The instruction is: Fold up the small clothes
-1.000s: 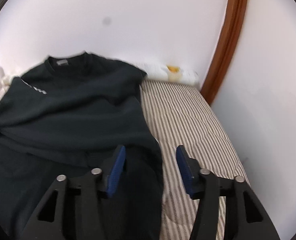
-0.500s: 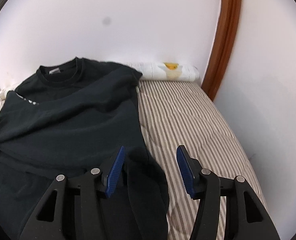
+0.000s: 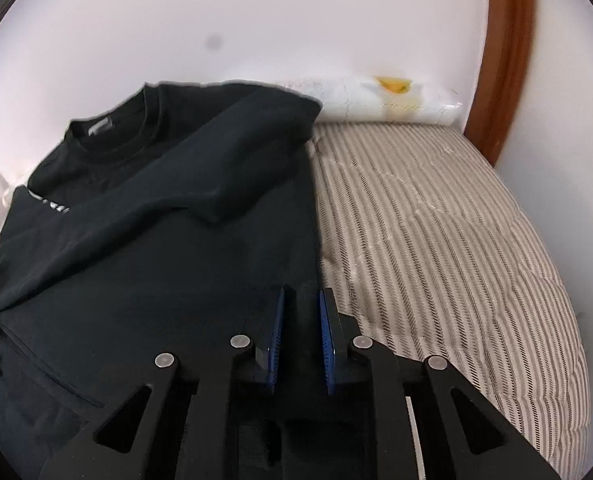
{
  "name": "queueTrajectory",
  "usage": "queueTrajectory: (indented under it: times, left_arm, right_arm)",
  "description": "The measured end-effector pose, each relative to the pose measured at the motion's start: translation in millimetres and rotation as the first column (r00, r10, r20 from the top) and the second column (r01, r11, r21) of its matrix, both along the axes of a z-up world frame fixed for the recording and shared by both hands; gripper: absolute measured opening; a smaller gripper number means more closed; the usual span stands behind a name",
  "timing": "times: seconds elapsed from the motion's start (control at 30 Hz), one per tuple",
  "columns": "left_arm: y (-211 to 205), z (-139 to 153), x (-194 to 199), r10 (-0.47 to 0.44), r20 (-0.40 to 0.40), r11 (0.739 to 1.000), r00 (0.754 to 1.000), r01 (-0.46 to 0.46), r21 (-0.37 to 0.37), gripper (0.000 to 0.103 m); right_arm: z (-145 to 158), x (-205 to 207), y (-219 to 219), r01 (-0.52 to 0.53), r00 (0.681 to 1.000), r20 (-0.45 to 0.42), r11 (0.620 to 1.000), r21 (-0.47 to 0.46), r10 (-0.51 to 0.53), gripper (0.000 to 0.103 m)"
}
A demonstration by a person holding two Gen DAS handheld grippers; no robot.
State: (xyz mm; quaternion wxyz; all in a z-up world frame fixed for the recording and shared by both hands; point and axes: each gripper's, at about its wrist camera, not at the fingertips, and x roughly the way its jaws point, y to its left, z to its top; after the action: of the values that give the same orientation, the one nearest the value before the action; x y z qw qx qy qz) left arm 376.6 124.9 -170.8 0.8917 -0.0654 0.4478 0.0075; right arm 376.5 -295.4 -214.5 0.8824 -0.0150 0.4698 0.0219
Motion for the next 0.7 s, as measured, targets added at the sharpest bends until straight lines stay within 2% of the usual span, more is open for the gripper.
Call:
queueTrajectory:
  times: [0.03, 0.17, 0.27, 0.3, 0.33, 0.4, 0.47, 0.67, 0.7]
  left_arm:
    - [0.0, 0.4, -1.6, -0.003, 0.0, 1.0, 1.0, 0.003, -0.002, 0.047]
    - [2.3, 2.9, -7.0, -0.021, -0.007, 1.0, 1.0, 0.021, -0.01, 0.047]
    - [2.7, 5.6, -9.5, -0.037, -0.003, 0.999, 0.999, 0.037, -0.014, 0.047]
    - [2.3, 6.4, -10.1, -0.04, 0.0, 0.999, 0.999, 0.04, -0.014, 0.048]
    - [1.7, 7.0, -10.6, -0.043, 0.002, 0.999, 0.999, 0.044, -0.016, 0.049]
    - [-0.1, 7.9, -12.2, -0.057, 0.005, 0.998, 0.998, 0.057, -0.017, 0.052]
    - [-1.2, 8.1, -14.0, -0.066, 0.006, 0.998, 0.998, 0.066, -0.009, 0.052]
    - [0.2, 8.1, -16.8, -0.085, 0.022, 0.996, 0.996, 0.085, 0.029, 0.052]
    - [1.5, 7.8, -16.4, -0.087, 0.023, 0.996, 0.996, 0.086, 0.024, 0.052]
  right_arm:
    - [1.6, -4.3, 0.1, 0.001, 1.0, 0.004, 1.0, -0.006, -0.001, 0.008]
    - [11.5, -11.7, 2.3, 0.003, 1.0, -0.016, 0.998, -0.063, -0.004, 0.009]
    - [37.9, -3.0, 16.0, -0.022, 0.999, 0.04, 0.995, -0.095, 0.026, 0.014]
    - [43.9, 3.4, 23.3, -0.034, 0.998, 0.052, 0.994, -0.104, 0.04, 0.026]
    - [48.2, 12.1, 31.9, -0.043, 0.997, 0.059, 0.993, -0.113, 0.05, 0.044]
    - [52.1, 36.4, 50.5, -0.059, 0.995, 0.078, 0.992, -0.109, 0.068, 0.052]
    - [47.3, 64.8, 65.1, -0.042, 0.997, 0.062, 0.995, -0.092, 0.048, 0.052]
    - [14.7, 133.7, 65.2, 0.025, 0.999, 0.024, 0.998, -0.056, -0.024, 0.052]
    - [8.9, 141.7, 65.7, 0.026, 1.0, 0.009, 0.998, -0.056, -0.025, 0.044]
